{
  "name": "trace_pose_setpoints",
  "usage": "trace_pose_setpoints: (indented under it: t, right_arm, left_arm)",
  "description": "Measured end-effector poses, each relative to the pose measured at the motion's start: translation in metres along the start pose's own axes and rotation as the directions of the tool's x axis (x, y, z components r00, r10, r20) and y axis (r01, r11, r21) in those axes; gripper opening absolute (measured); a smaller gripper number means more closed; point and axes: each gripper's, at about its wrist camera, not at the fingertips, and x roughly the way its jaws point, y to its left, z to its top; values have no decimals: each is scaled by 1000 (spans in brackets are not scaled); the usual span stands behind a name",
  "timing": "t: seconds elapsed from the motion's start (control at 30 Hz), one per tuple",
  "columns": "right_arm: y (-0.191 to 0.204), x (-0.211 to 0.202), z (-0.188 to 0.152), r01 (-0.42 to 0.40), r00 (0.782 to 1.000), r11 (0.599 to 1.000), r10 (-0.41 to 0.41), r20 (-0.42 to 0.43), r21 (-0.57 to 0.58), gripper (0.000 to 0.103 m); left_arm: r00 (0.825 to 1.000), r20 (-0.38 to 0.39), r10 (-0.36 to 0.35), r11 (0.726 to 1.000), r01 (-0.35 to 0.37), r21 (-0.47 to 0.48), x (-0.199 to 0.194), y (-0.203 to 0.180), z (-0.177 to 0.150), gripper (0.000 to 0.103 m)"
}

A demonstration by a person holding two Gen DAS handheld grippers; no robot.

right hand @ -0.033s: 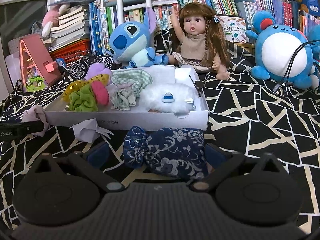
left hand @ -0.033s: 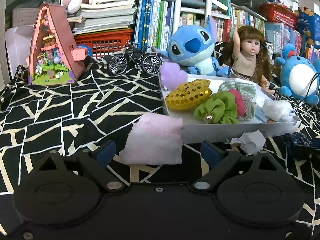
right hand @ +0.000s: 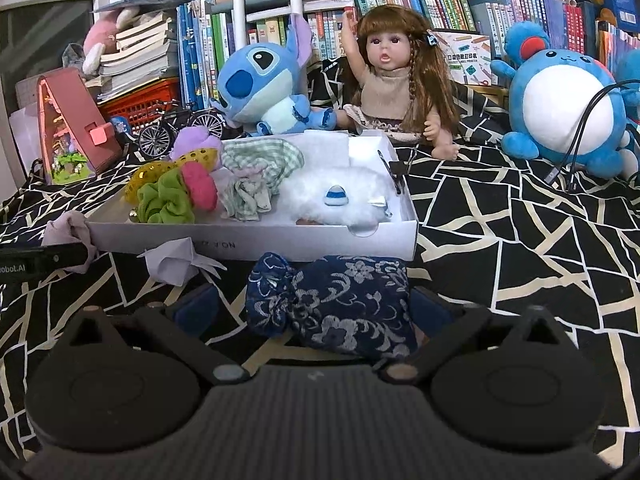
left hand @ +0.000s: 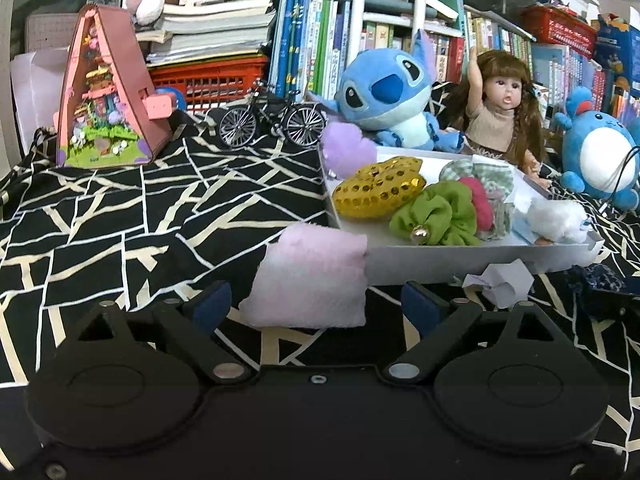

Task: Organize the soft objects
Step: 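Grasp the pink fabric with the left tool while the right tool grasps the blue floral pouch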

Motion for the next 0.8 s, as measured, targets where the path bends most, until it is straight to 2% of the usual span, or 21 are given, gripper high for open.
trace_pose_setpoints:
  t: [0.8]
  right_arm:
    - [7, 12, 0, 56, 998, 998, -57, -19, -38, 103]
  left_arm:
    - [999, -45, 4, 999, -6, -41, 13, 7, 0, 91]
